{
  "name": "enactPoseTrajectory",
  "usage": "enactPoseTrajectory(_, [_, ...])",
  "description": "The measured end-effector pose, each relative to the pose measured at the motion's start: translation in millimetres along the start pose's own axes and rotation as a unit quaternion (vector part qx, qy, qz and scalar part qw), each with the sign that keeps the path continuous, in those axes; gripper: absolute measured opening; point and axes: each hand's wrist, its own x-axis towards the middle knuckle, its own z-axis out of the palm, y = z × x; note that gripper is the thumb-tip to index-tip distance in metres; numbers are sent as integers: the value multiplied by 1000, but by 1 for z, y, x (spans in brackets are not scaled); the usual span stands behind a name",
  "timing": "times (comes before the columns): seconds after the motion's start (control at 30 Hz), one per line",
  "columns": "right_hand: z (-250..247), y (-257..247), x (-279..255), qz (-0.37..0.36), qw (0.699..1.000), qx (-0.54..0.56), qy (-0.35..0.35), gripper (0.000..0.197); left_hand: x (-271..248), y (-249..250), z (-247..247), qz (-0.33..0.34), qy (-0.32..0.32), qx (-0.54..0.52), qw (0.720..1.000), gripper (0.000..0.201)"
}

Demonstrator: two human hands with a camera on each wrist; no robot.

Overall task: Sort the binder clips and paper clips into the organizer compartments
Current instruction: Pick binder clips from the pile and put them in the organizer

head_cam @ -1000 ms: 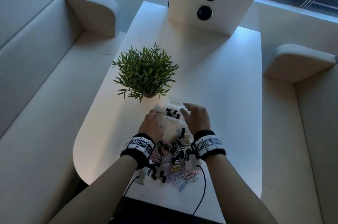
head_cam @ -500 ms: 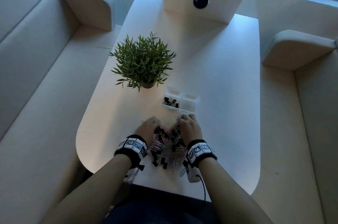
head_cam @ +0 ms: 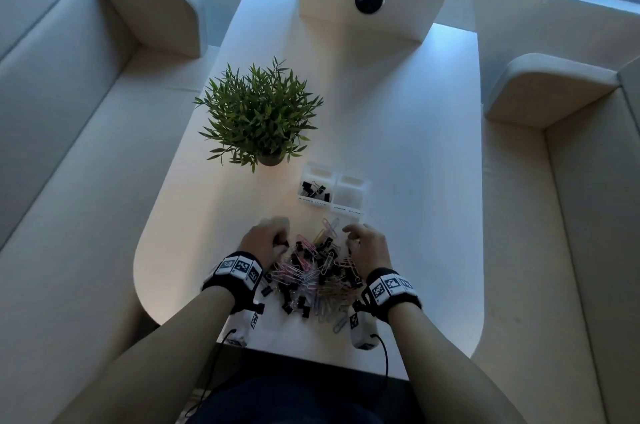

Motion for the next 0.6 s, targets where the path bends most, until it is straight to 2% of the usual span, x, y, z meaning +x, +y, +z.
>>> enactPoseTrajectory(0.1, [-8,2,-4,10,997,53,53,19,-1,-4,-2,-48,19,-40,998,14])
enactPoseTrajectory(0.17, [-15,4,-7,38,989,104,103,18,-2,-3,-8,-63,49,-105,991,18])
enactPoseTrajectory(0.27, [-20,6,-13,125,956,224,141,18,-5,-2,-17,-91,65,-275,955,25])
enactPoseTrajectory(0.33, [-18,-1,-16,150,940,284,116,16,-5,-2,-21,-135,84,-389,908,15])
enactPoseTrajectory(0.37, [-16,-7,-16,133,947,278,88,16,-5,-2,-21,-161,91,-440,879,12])
enactPoseTrajectory(0.47, [0,-35,-12,-8,990,139,-16,15,-5,-7,-24,-228,88,-560,791,18])
enactPoseTrajectory(0.53, [18,-53,-6,-102,990,49,-81,20,-6,-12,-27,-258,85,-625,732,23])
enactPoseTrajectory(0.6, [39,-65,0,-156,979,-30,-124,24,-9,-17,-29,-265,68,-694,666,26])
